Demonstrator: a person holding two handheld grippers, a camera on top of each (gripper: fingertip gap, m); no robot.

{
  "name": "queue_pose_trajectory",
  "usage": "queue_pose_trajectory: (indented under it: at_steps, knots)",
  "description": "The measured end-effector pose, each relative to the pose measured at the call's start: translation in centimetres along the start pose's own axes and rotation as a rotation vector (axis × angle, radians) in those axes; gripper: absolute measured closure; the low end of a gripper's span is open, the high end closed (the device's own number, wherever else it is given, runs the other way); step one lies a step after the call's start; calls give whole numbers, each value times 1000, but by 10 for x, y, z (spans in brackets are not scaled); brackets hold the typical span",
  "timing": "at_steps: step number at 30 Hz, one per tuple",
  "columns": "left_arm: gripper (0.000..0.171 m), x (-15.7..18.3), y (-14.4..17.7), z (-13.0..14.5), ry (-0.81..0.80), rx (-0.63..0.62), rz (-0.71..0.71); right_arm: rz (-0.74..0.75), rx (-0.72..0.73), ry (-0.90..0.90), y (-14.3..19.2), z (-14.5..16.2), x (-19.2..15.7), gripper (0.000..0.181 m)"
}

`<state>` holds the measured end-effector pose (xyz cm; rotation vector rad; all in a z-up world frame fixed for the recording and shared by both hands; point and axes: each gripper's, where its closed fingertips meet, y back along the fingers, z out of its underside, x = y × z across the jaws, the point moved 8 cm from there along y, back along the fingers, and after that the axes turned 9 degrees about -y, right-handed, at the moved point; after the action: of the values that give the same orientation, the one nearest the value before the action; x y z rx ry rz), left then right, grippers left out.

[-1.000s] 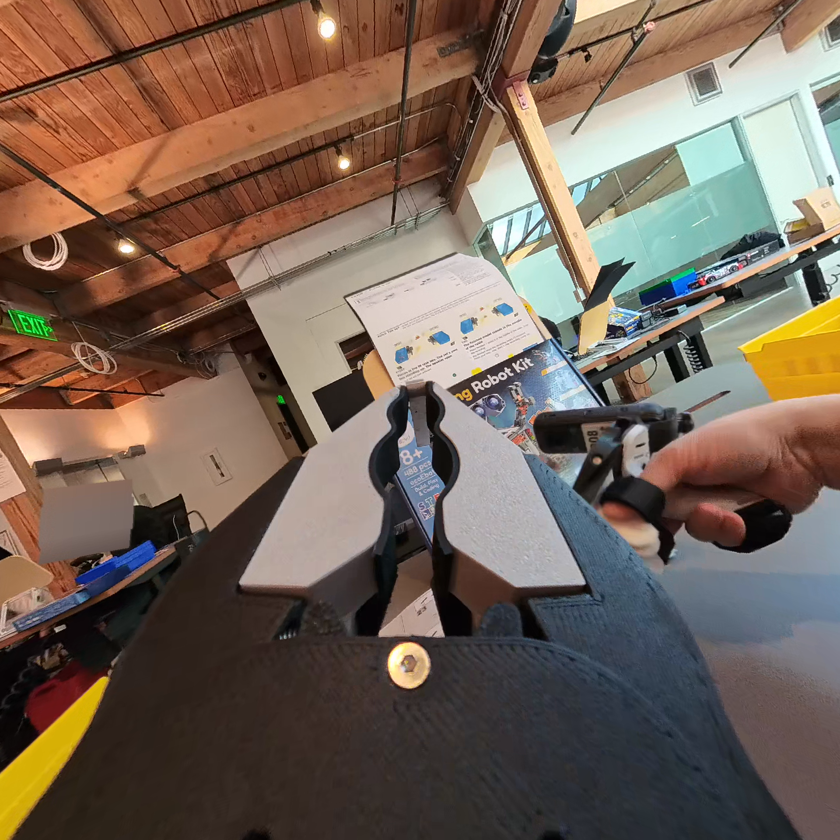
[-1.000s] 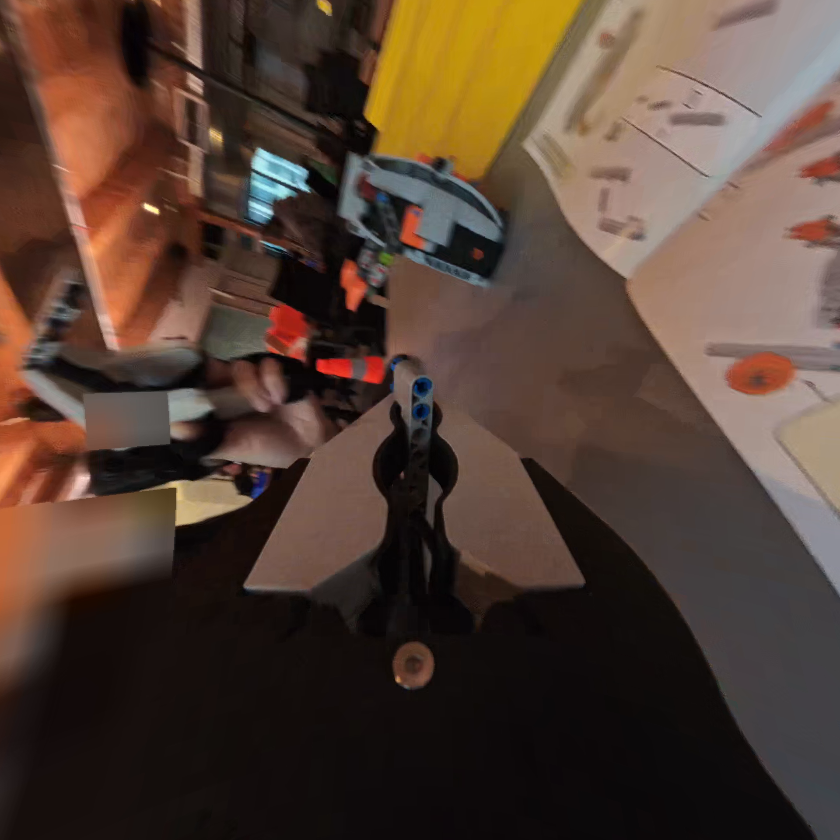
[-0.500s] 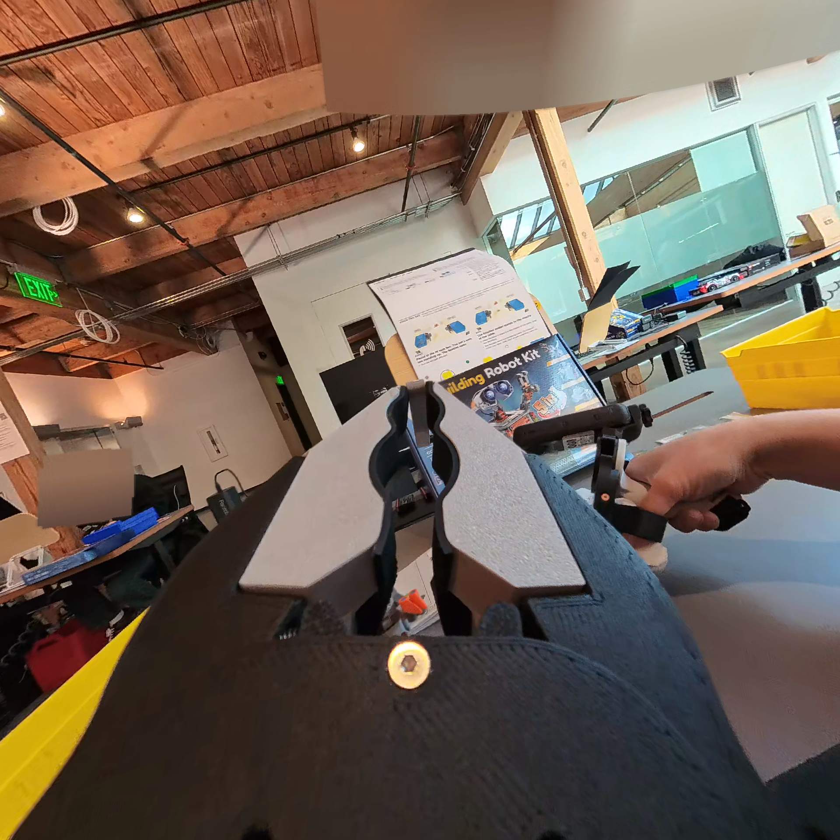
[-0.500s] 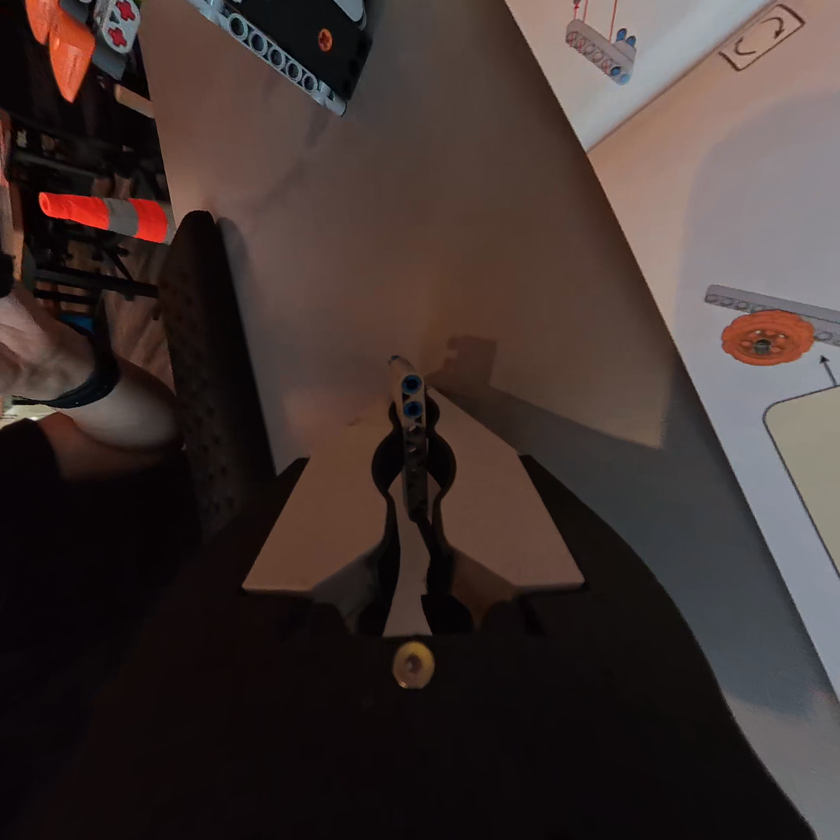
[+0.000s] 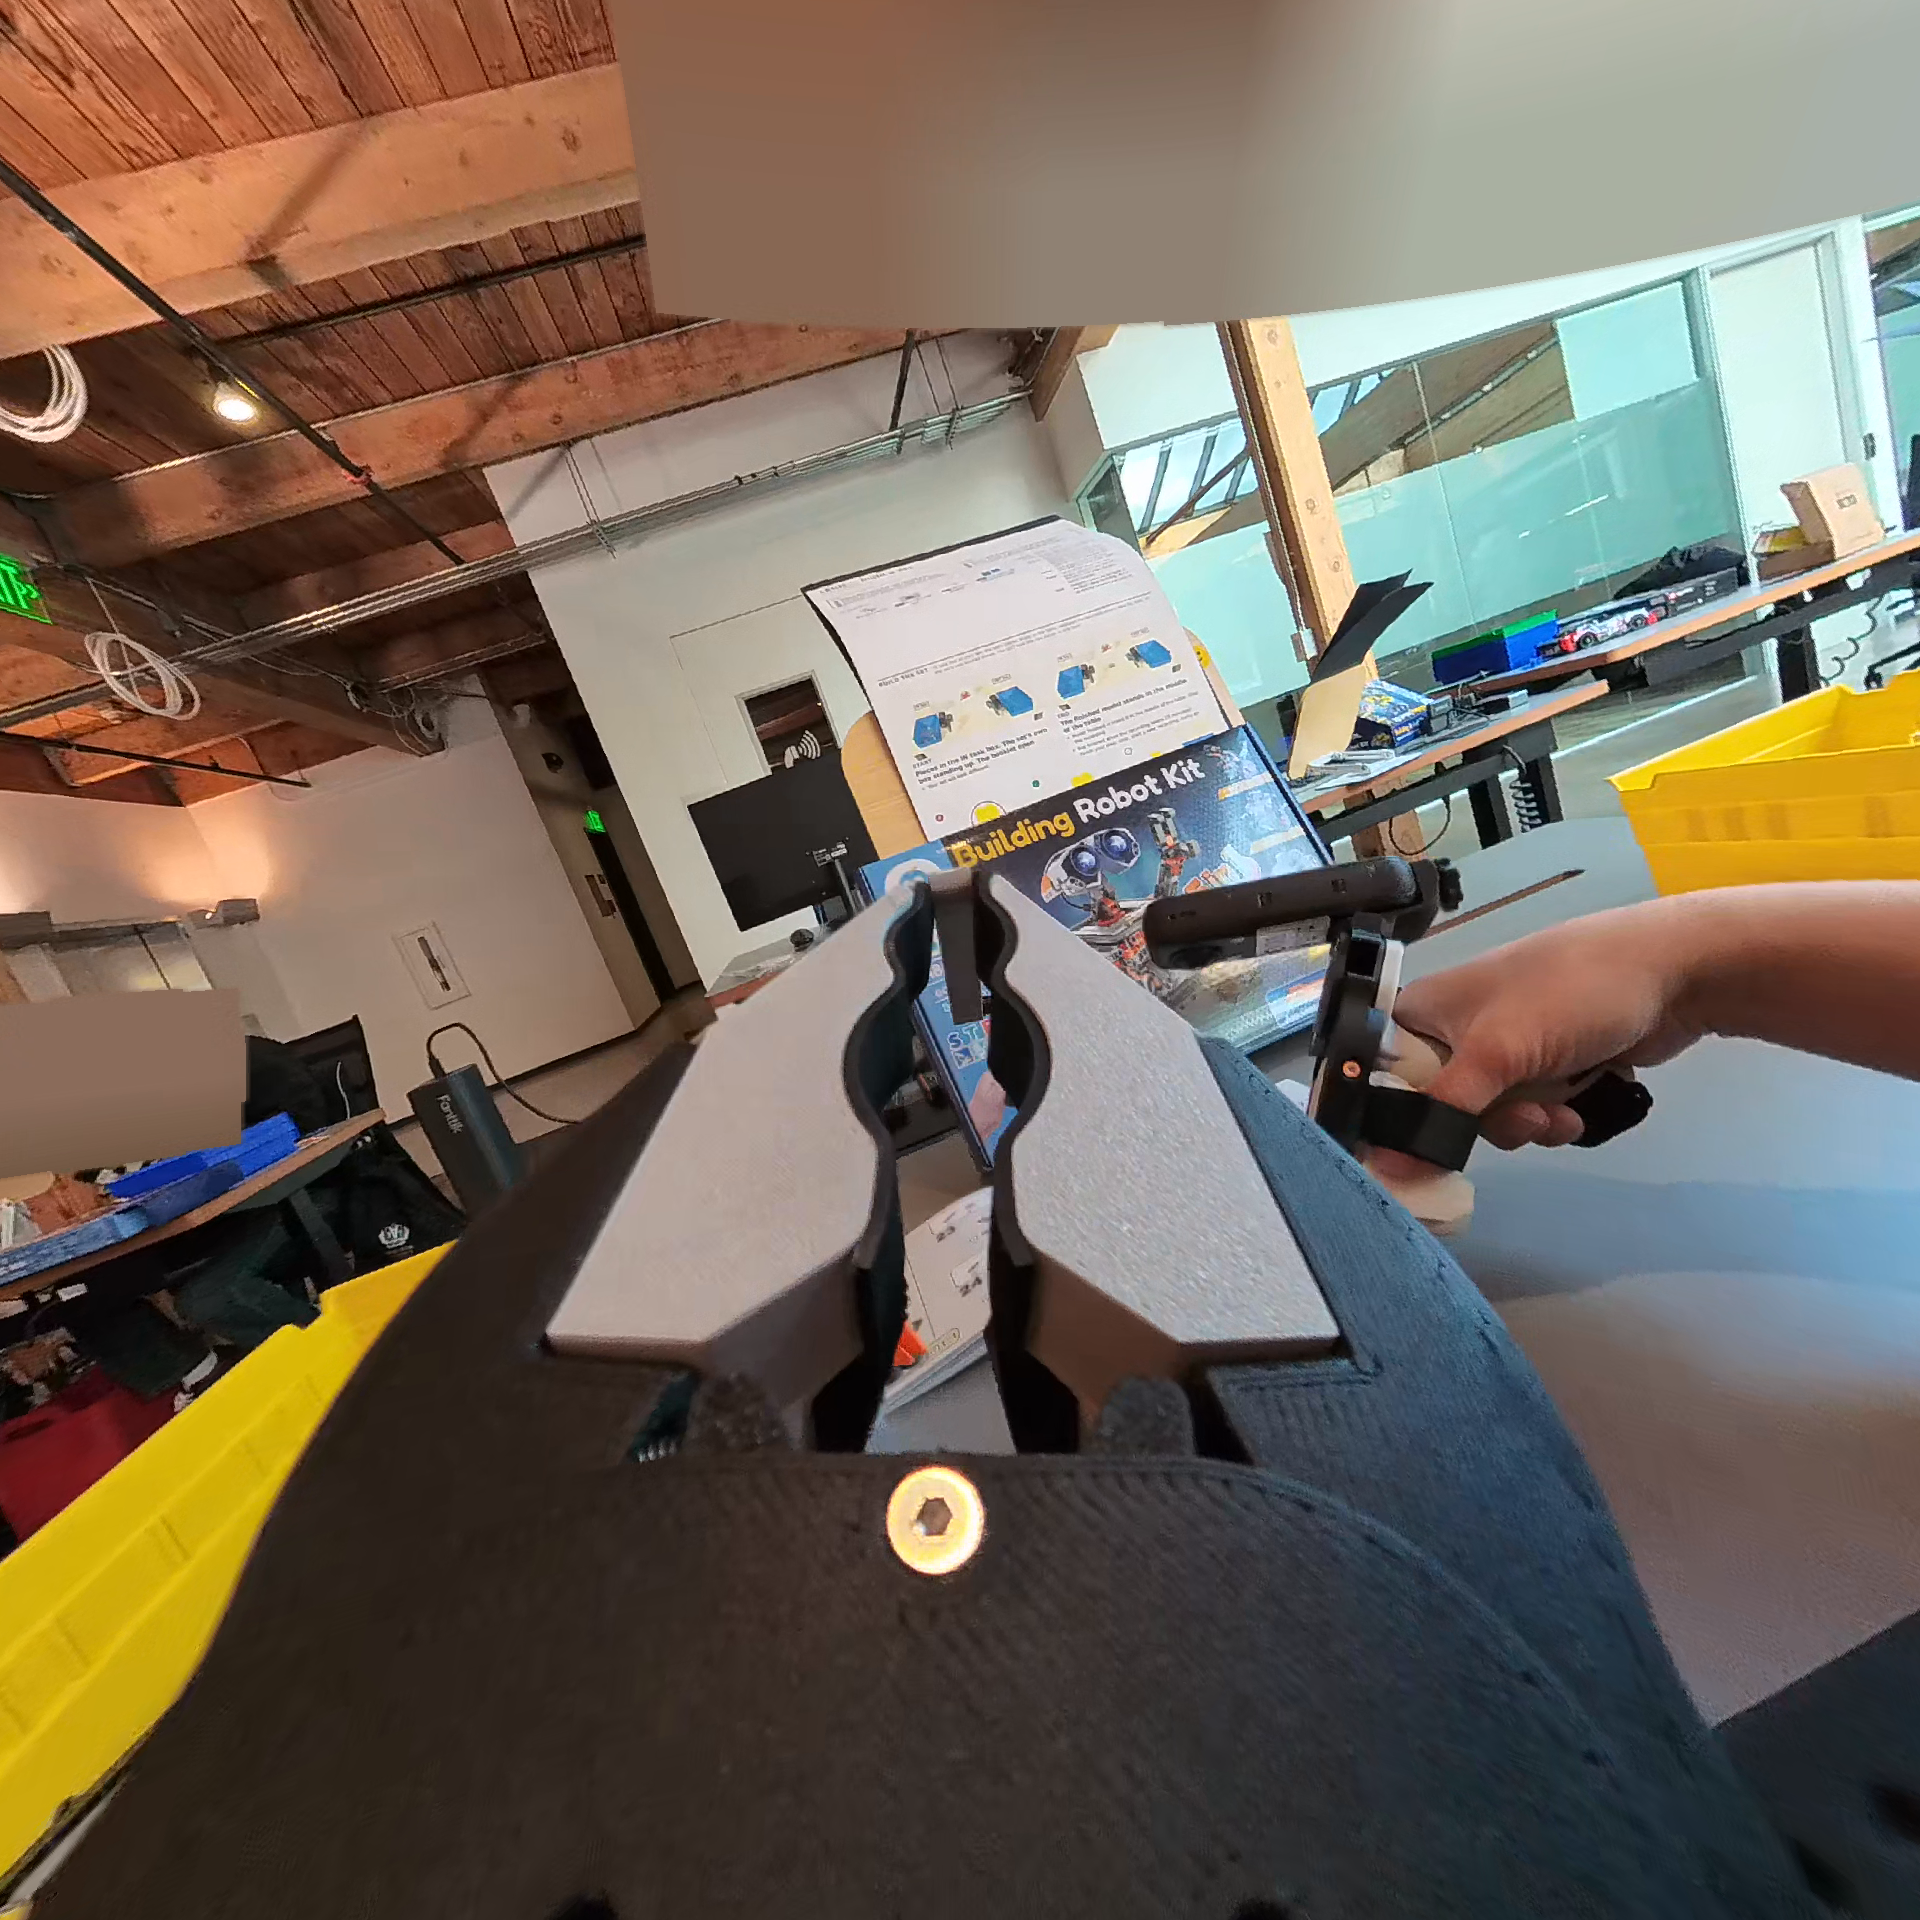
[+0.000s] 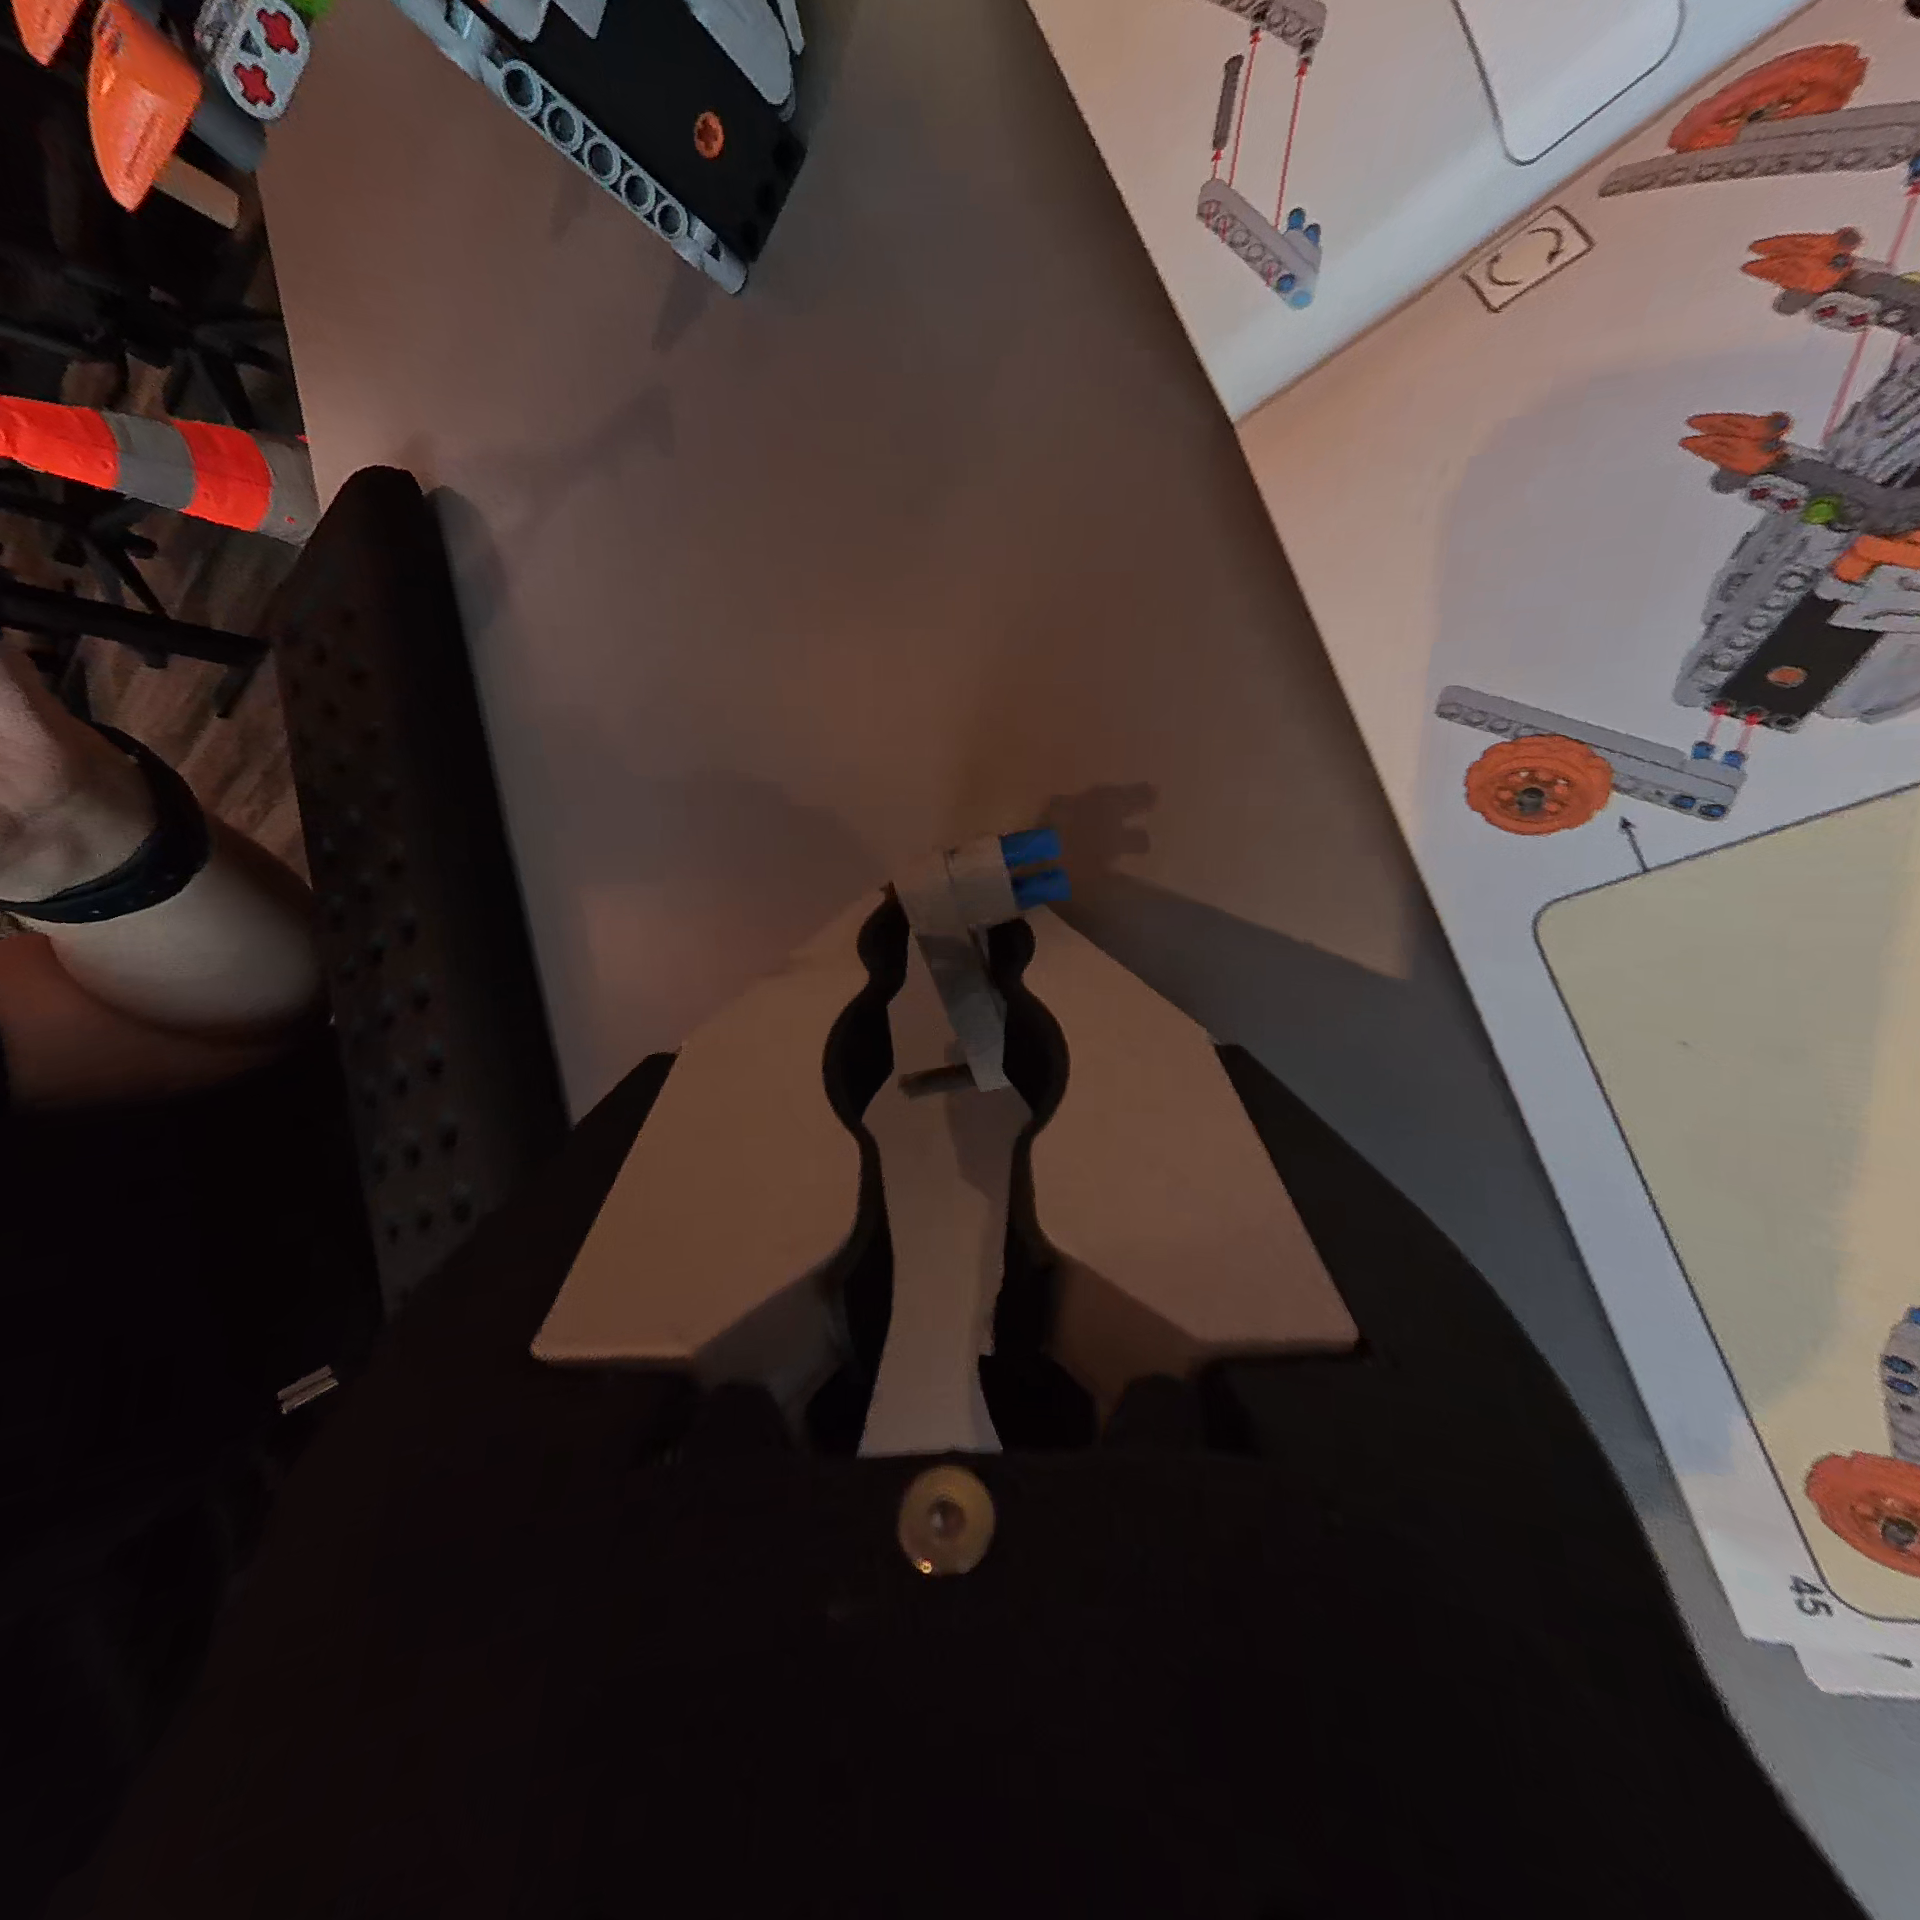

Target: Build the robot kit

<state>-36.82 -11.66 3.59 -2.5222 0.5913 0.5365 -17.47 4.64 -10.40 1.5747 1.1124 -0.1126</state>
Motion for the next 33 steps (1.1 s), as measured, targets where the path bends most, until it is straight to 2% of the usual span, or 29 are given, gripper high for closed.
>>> queue_pose_trajectory:
  at_steps: [9,12,15,17,19,25,33]
  knots:
    - [166,8,-4,1,7,-17,44,76,-9,58,16,0,-2,176]
    - [166,9,-5,3,11,-32,55,-66,20,73,17,-2,-14,176]
    - [166,14,-11,12,33,-106,118,-270,-37,-52,14,3,-19,176]
    - [166,24,-15,17,34,-150,169,-474,-68,-163,16,6,-20,176]
    - [166,38,-18,25,2,-198,227,-576,-77,-223,24,8,-13,176]
    - [166,88,-34,64,-109,-453,414,-517,-14,-226,52,12,8,176]
    - [165,102,-31,92,-11,-629,498,-513,34,-219,62,9,15,176]
